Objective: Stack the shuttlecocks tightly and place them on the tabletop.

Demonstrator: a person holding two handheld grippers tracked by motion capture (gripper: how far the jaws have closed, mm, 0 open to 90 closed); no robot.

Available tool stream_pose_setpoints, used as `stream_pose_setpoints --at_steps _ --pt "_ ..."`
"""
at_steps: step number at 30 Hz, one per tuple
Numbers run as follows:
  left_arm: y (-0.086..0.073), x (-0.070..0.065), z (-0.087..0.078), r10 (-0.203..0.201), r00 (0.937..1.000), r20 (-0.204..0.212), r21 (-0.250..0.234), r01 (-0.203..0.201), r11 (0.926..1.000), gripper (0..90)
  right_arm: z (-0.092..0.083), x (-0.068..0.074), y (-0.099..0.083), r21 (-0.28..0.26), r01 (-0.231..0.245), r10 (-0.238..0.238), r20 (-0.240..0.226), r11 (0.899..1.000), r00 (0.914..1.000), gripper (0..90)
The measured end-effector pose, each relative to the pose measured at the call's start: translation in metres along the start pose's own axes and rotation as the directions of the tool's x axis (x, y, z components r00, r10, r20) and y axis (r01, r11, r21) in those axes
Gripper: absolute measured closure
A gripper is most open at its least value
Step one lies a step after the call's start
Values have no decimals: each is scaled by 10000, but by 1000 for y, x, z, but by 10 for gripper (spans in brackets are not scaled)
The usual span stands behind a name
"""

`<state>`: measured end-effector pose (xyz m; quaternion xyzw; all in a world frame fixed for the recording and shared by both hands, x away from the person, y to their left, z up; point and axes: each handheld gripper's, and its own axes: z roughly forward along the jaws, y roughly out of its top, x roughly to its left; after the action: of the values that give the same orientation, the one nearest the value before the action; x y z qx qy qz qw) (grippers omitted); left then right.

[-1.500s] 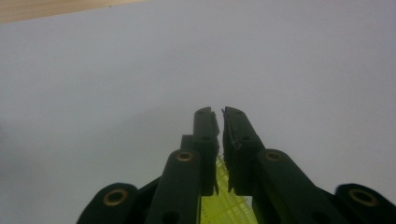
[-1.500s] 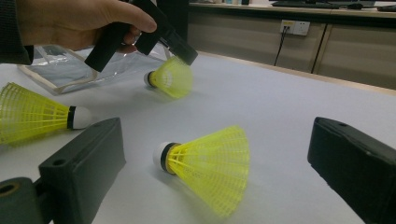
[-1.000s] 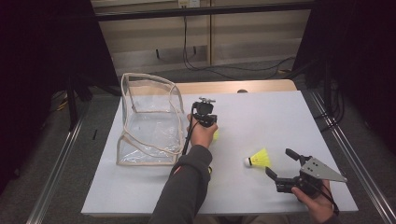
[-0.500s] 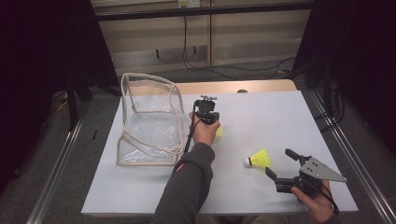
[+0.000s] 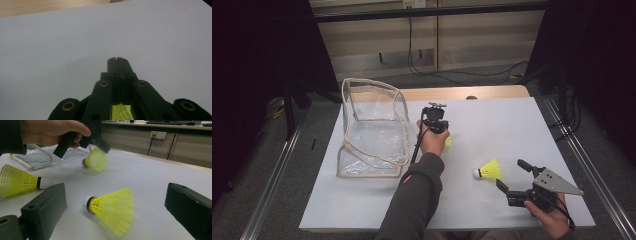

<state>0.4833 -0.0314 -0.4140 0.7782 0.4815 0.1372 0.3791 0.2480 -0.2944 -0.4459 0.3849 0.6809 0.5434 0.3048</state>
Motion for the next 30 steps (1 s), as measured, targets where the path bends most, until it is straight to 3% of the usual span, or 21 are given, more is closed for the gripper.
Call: stream_pose_setpoints --at_steps 19,30 --pt "-1 -2 0 68 9999 121 1 -68 10000 776 0 0 0 7 10 -10 -4 10000 10000 32" --pt "-1 1 -2 179 9998 116 76 -180 9998 768 0 0 0 11 17 -17 -11 10000 10000 32"
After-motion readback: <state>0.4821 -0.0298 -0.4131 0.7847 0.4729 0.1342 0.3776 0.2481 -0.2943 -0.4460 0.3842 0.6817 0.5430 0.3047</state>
